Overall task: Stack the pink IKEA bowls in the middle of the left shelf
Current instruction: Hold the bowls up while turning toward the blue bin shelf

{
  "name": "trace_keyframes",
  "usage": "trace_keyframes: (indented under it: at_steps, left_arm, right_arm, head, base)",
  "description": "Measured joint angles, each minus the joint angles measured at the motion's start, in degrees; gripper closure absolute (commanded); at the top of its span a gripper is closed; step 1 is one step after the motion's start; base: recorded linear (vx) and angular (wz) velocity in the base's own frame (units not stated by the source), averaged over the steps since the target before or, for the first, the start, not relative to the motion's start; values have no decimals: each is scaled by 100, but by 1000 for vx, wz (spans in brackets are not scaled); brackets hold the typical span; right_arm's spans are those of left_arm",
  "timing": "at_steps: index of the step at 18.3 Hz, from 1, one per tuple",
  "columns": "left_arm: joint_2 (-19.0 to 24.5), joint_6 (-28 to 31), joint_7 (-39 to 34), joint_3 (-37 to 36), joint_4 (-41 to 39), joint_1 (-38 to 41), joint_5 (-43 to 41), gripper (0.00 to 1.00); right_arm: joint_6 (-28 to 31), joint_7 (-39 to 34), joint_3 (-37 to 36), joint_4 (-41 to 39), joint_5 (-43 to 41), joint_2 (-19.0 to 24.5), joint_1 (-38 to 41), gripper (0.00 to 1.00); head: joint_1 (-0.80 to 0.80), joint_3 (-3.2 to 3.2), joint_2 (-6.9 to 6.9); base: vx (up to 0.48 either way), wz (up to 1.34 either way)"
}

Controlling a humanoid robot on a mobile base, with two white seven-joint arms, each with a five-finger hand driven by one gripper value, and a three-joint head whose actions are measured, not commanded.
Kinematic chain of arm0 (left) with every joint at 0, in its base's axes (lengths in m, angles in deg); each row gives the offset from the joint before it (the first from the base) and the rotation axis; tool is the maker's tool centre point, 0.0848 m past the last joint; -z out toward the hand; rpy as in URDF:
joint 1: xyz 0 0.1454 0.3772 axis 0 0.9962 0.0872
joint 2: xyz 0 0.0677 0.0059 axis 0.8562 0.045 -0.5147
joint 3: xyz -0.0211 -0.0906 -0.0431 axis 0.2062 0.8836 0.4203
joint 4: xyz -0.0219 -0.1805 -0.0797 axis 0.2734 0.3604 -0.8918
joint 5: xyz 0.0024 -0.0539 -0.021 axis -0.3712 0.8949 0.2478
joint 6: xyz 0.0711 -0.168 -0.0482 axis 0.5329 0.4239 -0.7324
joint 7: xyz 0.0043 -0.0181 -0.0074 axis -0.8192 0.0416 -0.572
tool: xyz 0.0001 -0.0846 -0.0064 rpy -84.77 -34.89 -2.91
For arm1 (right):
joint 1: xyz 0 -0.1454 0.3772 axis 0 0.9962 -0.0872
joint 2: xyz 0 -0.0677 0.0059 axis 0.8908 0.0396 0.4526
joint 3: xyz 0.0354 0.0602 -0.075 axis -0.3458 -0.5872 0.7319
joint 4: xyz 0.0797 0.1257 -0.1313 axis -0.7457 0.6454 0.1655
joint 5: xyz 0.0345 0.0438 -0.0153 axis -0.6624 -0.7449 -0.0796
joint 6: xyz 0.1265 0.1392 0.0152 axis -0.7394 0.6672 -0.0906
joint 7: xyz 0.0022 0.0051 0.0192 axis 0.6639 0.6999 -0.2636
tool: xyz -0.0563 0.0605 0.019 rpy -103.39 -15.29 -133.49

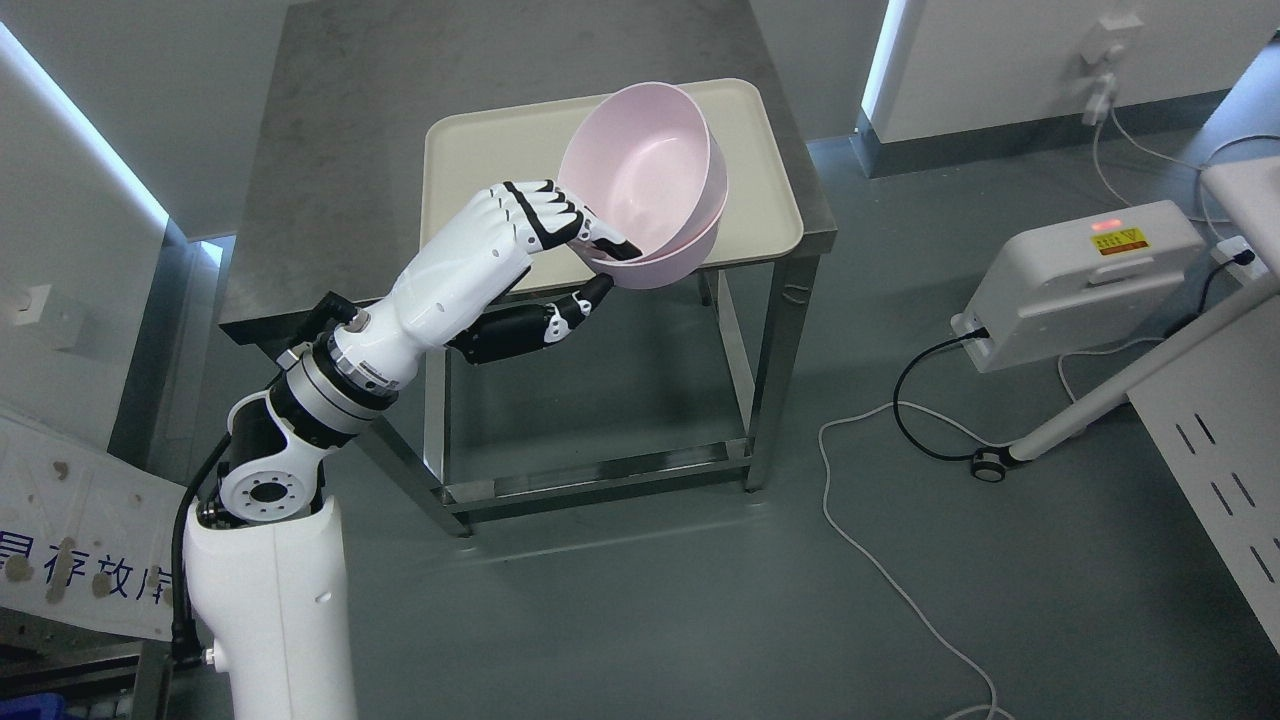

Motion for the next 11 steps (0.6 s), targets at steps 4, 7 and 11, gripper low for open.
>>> trace_keyframes:
  at_steps: [4, 7, 11]
  left_arm:
    - [0, -3, 0, 15, -43, 58, 9, 92]
    - [0, -10, 0, 24, -65, 83, 11, 91]
    - [0, -19, 1, 29, -87, 96, 14, 91]
  right_arm:
    - [0, 0, 0, 1, 0, 0, 5, 0]
    - [0, 3, 0, 0, 0, 0, 0, 0]
    - [0, -6, 0, 0, 0, 0, -1, 0]
  head:
    - [0, 0, 0]
    - [0, 0, 0]
    - [0, 0, 0]
  base:
    - [-195, -224]
    - [-64, -71]
    - [-39, 8]
